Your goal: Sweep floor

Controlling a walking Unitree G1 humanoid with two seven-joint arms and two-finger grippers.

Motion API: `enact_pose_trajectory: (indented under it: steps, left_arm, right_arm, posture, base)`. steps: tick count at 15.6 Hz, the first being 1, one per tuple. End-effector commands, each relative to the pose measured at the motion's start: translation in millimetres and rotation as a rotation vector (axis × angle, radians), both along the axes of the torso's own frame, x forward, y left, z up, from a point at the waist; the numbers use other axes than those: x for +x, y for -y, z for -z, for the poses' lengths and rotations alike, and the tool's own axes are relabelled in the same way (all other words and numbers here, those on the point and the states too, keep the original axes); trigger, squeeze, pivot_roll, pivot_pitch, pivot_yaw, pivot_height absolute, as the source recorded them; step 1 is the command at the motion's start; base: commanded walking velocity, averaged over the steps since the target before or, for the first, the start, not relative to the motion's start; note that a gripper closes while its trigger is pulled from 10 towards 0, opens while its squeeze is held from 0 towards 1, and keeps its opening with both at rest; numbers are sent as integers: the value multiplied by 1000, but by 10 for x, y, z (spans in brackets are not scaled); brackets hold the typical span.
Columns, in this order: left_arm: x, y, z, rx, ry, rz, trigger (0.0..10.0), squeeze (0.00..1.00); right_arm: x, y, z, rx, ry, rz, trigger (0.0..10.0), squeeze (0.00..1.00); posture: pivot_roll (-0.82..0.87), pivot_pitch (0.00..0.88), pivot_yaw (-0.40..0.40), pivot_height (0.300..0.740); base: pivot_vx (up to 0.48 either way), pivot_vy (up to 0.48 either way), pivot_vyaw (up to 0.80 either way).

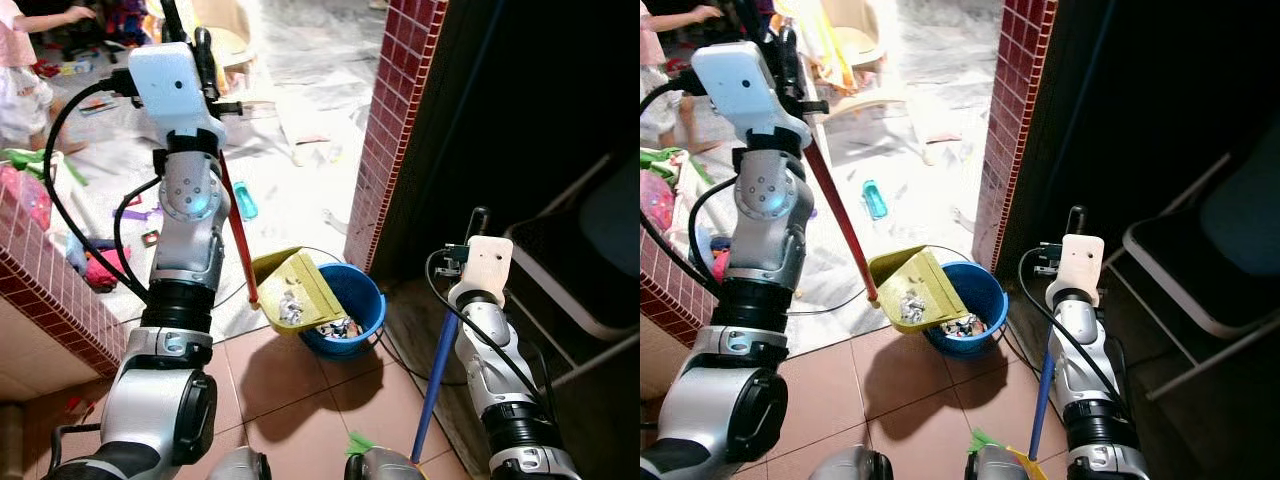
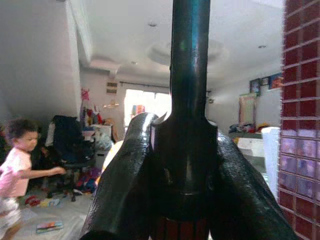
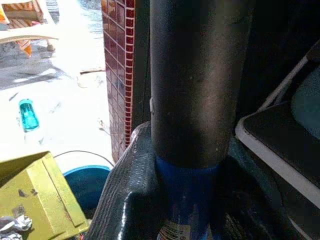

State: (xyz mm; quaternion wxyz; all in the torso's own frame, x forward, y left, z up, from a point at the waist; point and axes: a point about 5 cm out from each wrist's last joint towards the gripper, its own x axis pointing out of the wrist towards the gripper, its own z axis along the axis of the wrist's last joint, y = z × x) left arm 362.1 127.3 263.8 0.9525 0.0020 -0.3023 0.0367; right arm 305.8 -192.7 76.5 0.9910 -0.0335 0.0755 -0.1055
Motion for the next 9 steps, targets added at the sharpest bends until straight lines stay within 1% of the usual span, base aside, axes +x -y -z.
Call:
enact_pose_trajectory:
  steps: [1,3,5,6,8,9]
  left_arm:
    - [-43,76,-126,30,75,26,10000,0]
    - [-83,237,-33,85,91,75,10000,0]
    - [-97,333,53,110,83,110,10000,0]
    - [-101,356,66,113,82,120,10000,0]
    - [-161,556,122,170,97,210,10000,0]
    - [-222,730,171,236,110,308,10000,0]
  right_arm:
    - [82,2,-165,-15,67,-8,10000,0]
    - [88,-1,-169,-17,67,-8,10000,0]
    - [92,-12,-178,-21,72,-10,10000,0]
    - [91,-12,-178,-21,72,-10,10000,0]
    - [91,-14,-177,-20,73,-10,10000,0]
    - [91,-16,-175,-20,72,-10,10000,0]
  posture:
    - [-122,36,-7,740]
    - [-122,36,-10,740]
    - [-123,38,-9,740]
    - [-123,38,-9,740]
    - [-123,38,-9,740]
    - [-123,38,-9,740]
  base:
    - [0,0,0]
    - [0,0,0]
    - [0,0,0]
    - [0,0,0]
    - [0,0,0]
    - [0,0,0]
